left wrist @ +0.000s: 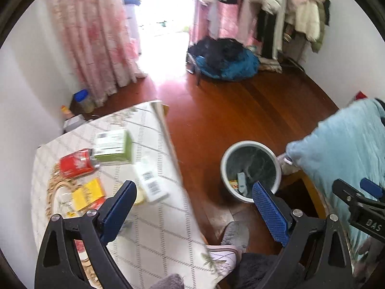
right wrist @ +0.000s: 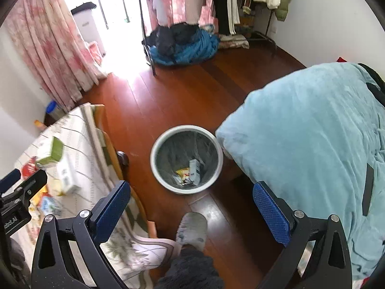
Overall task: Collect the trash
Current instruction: 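Move both grippers back over the table items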
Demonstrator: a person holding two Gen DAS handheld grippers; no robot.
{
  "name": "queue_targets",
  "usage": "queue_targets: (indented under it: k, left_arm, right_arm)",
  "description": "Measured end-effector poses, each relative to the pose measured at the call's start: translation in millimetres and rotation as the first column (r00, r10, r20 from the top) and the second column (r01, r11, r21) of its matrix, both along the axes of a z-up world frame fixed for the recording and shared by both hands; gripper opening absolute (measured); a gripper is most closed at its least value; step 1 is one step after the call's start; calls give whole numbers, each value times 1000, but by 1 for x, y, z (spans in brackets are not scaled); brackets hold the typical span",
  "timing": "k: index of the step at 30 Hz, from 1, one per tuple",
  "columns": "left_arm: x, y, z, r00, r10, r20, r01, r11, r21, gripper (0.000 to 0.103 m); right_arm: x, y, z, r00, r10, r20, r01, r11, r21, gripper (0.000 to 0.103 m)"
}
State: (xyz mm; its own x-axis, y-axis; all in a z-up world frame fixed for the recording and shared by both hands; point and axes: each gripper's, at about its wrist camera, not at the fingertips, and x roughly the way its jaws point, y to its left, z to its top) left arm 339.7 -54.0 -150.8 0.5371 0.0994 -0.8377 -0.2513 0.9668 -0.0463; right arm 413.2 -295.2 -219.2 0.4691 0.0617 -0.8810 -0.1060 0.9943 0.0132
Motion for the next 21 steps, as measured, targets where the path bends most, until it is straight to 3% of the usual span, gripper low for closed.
queue_targets:
  k: [5, 9, 13, 17, 21]
  left_arm:
    - [-36, 55, 5, 989, 146, 5, -145, 989, -11, 98]
    - [-71, 119, -26, 952, 301, -61, -302, 953, 4, 98]
    - [-105, 175, -82, 885, 429, -184, -432, 901, 21, 98]
    - [-140, 216, -132, 809, 522, -271, -532, 846, 40, 98]
    - [-159, 241, -159, 766, 560, -315, -581, 813, 31, 98]
  right_arm:
    - [-20, 36, 22, 997, 78, -3, -77, 991, 109, 103]
    - [-28, 95, 15, 977, 212, -25, -207, 968, 140, 103]
    - [-33, 169, -22, 931, 355, -82, -339, 928, 155, 103]
    - [-37, 243, -71, 865, 475, -162, -445, 875, 190, 102]
    - [-50, 314, -118, 779, 579, -241, -549, 815, 185, 100]
